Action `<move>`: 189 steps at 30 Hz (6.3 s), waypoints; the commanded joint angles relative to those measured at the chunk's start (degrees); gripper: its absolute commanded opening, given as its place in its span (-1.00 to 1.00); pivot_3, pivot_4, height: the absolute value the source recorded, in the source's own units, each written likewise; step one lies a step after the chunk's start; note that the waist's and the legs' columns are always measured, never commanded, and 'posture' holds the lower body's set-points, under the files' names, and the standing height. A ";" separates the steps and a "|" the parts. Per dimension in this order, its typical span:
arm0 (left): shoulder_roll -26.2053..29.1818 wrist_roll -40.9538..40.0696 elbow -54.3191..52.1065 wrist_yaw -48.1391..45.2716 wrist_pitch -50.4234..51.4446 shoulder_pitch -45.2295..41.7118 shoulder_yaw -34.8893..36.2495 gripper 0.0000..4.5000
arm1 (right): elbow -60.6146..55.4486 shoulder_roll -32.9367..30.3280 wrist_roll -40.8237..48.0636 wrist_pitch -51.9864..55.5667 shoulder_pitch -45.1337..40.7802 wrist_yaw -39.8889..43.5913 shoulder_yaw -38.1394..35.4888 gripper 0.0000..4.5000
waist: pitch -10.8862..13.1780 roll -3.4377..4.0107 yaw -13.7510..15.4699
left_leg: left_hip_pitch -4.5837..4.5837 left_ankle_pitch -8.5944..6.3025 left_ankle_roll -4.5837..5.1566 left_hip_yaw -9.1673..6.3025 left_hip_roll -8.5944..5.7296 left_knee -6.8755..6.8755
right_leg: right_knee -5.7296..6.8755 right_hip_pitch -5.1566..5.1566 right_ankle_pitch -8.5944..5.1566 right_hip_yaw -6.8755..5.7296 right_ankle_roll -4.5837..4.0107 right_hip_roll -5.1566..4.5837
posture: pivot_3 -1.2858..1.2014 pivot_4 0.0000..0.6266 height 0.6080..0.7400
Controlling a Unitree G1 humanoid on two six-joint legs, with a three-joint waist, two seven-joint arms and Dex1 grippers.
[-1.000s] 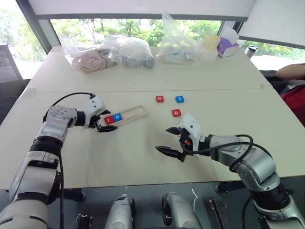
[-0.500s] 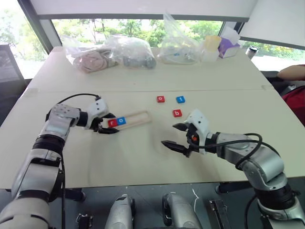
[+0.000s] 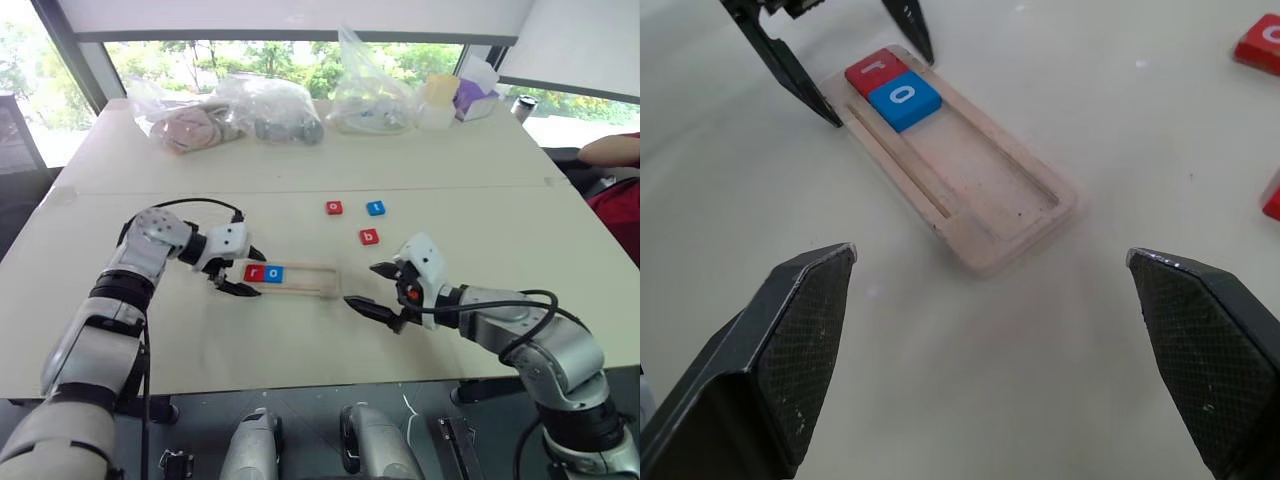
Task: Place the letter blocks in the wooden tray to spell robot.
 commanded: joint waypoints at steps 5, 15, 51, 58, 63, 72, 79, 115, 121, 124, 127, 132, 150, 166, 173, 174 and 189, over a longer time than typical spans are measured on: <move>0.97 0.44 -3.54 0.52 1.73 2.67 1.26 0.99 | -0.86 -0.11 0.18 -0.33 -1.00 -0.43 -1.06 1.00 | 0.00 0.00 0.08 | 0.00 -0.02 0.03 0.00 0.02 -0.01 | 0.00 0.00 0.00 0.00 0.00 0.00 | 0.03 -0.52 1.00; 18.08 -10.76 -25.22 -6.79 26.47 7.54 2.83 0.99 | 19.47 11.46 -7.30 -3.18 -17.88 -10.43 0.33 1.00 | 0.03 -0.03 -1.24 | -0.05 -0.02 0.03 -0.03 0.14 0.01 | 0.04 -0.08 0.05 0.01 0.01 0.14 | 0.03 -0.52 1.00; 19.85 -34.95 -63.52 13.56 61.04 21.86 20.70 1.00 | 13.97 29.58 -24.16 13.87 -17.39 -33.69 -7.40 -0.47 | 0.07 0.02 -1.50 | -0.07 -0.10 0.16 -0.02 0.04 -0.05 | 0.03 -0.11 0.00 0.20 0.27 -0.07 | 0.03 -0.52 1.00; 18.44 -34.22 -61.56 12.12 60.04 18.55 16.81 1.00 | -4.81 37.25 -24.92 33.55 -10.33 -34.80 -10.30 -0.47 | 0.07 0.04 -1.63 | -0.03 -0.10 0.16 -0.03 0.03 -0.06 | 0.03 -0.13 0.00 0.18 0.23 -0.03 | 0.03 -0.52 1.00; 18.16 -32.91 -58.96 10.48 58.74 16.22 14.19 1.00 | -7.33 40.72 -26.00 35.15 -7.60 -36.10 -9.06 -0.47 | 0.07 0.04 -1.64 | -0.02 -0.10 0.16 -0.03 0.02 -0.06 | 0.02 -0.13 0.00 0.17 0.21 -0.04 | 0.03 -0.52 1.00; 18.46 -31.66 -57.81 8.16 57.87 14.62 11.82 1.00 | -4.69 45.75 -27.71 35.15 -7.27 -37.74 -11.10 -0.01 | 0.07 0.04 -1.66 | -0.03 -0.10 0.16 -0.02 0.01 -0.15 | -0.05 -0.16 -0.01 0.18 0.21 -0.07 | 0.03 -0.52 1.00; 18.15 -30.87 -57.00 7.79 56.80 14.86 11.87 1.00 | -5.61 42.66 -27.07 35.15 -8.49 -36.12 -12.06 0.99 | 0.07 0.04 -1.67 | -0.02 -0.10 0.16 -0.03 0.01 -0.26 | -0.09 -0.18 -0.01 0.18 0.21 -0.06 | 0.03 -0.52 1.00; 25.89 -31.93 -70.96 5.42 55.09 26.92 12.31 1.00 | 47.70 -7.02 -21.38 -48.62 -10.52 40.07 5.55 0.61 | 0.16 0.08 -1.29 | 0.04 -0.23 0.40 0.06 -0.16 0.06 | 0.00 0.02 -0.16 0.24 0.40 -0.05 | 0.03 -0.52 1.00; 26.39 -31.35 -69.71 5.41 54.26 27.30 12.27 1.00 | 46.31 -7.17 -21.23 -48.22 -9.62 40.90 5.27 -0.48 | 0.16 0.09 -1.26 | 0.05 -0.23 0.40 0.07 -0.15 0.07 | 0.01 0.03 -0.16 0.24 0.40 -0.05 | 0.03 -0.52 1.00; 27.35 -28.84 -66.71 5.64 51.98 27.57 12.01 1.00 | 42.92 -5.53 -19.05 -43.39 -11.49 38.35 3.73 -0.48 | 0.16 0.09 -1.24 | 0.05 -0.23 0.40 0.07 -0.15 0.09 | 0.01 0.03 -0.15 0.24 0.39 -0.06 | 0.03 -0.52 1.00; 27.85 -28.44 -62.92 6.36 51.75 26.59 13.60 1.00 | 35.54 -1.68 -14.27 -34.92 -15.59 36.12 3.29 -0.48 | 0.19 0.13 -1.78 | 0.06 -0.23 0.39 0.06 -0.08 0.10 | 0.07 -0.03 -0.11 0.26 0.35 -0.05 | 0.03 -0.52 1.00; 32.45 -24.86 -57.49 6.42 48.54 27.73 15.98 1.00 | 34.10 7.70 -16.98 -28.61 -25.28 30.49 9.69 -0.48 | 0.21 0.16 -1.76 | 0.09 -0.23 0.39 0.06 0.08 0.19 | 0.27 -0.11 -0.06 0.25 0.26 0.17 | 0.03 -0.52 1.00; 33.03 -29.40 -65.65 12.39 52.96 42.02 27.67 1.00 | 61.51 18.19 -30.73 -45.32 -37.97 37.36 22.51 -0.48 | 0.22 0.20 -0.12 | -0.13 -0.24 0.38 0.35 0.00 0.28 | 0.09 -0.15 -0.05 0.21 0.22 -0.15 | 0.03 -0.52 1.00; 31.02 -29.78 -66.18 14.44 53.39 40.25 25.44 1.00 | 67.35 20.17 -32.37 -45.92 -39.00 36.39 20.12 -0.25 | 0.23 0.21 -0.26 | -0.04 -0.24 0.37 0.36 0.02 0.27 | 0.19 -0.16 -0.05 0.22 0.21 -0.08 | 0.03 -0.52 1.00; 30.62 -29.84 -66.03 14.79 53.33 39.82 25.01 1.00 | 67.53 20.58 -32.53 -46.17 -39.47 35.46 19.05 0.97 | 0.23 0.21 -0.26 | -0.04 -0.24 0.37 0.36 0.03 0.26 | 0.18 -0.16 -0.05 0.22 0.21 -0.09 | 0.03 -0.52 1.00; 30.56 -29.85 -66.03 14.82 53.34 39.78 24.96 1.00 | 67.41 20.54 -32.53 -46.16 -39.48 35.40 18.95 0.97 | 0.23 0.21 -0.27 | -0.04 -0.24 0.37 0.37 0.03 0.26 | 0.18 -0.16 -0.05 0.22 0.21 -0.09 | 0.03 -0.52 1.00; 25.14 -40.12 -65.68 20.16 63.11 29.95 31.09 1.00 | 45.03 19.69 -19.54 -19.72 -35.88 12.41 -4.61 0.97 | 0.21 0.18 -0.13 | -0.05 -0.24 0.36 0.30 0.05 0.26 | 0.17 -0.11 -0.03 0.21 0.23 -0.14 | 0.03 -0.52 1.00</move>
